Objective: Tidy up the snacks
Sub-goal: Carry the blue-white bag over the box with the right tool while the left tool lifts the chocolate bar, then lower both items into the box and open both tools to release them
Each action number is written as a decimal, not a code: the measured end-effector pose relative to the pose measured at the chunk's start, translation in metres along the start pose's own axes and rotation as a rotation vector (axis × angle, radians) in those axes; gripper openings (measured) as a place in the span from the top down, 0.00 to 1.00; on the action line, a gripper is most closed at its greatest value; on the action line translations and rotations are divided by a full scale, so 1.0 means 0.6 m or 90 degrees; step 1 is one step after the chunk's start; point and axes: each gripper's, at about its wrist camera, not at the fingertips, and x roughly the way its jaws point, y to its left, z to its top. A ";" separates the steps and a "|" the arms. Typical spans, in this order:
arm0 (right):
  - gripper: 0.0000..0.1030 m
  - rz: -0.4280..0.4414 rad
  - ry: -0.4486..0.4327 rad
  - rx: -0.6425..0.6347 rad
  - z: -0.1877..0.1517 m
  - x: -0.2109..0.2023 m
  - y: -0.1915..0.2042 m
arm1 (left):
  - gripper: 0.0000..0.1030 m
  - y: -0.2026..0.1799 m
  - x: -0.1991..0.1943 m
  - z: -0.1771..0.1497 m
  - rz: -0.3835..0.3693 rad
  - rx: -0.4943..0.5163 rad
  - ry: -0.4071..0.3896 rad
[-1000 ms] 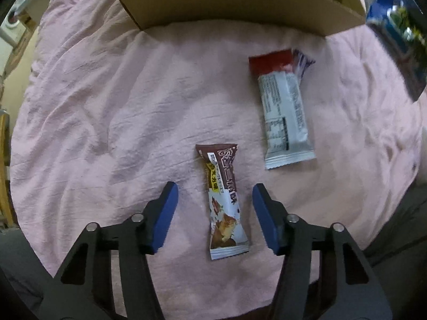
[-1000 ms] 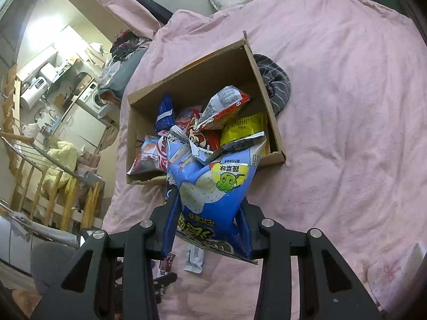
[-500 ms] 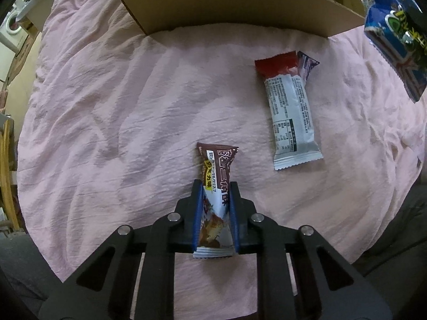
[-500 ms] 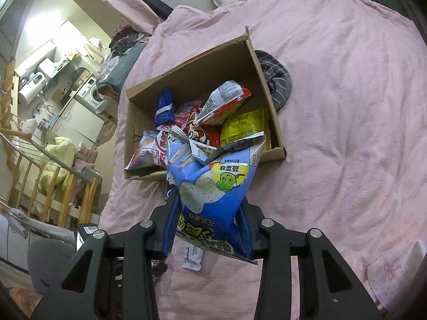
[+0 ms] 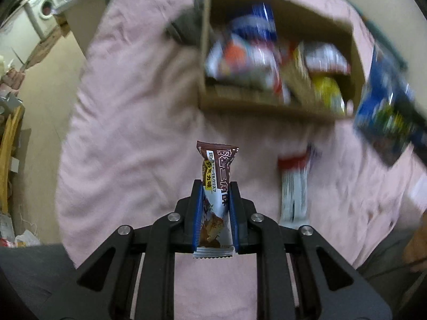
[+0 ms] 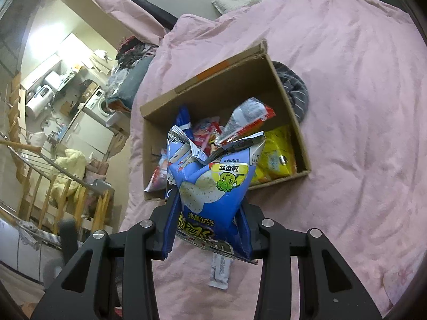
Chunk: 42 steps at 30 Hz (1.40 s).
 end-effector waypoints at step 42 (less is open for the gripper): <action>0.58 -0.051 0.093 -0.106 0.166 0.264 0.017 | 0.85 -0.091 0.096 0.270 -0.043 0.034 -0.091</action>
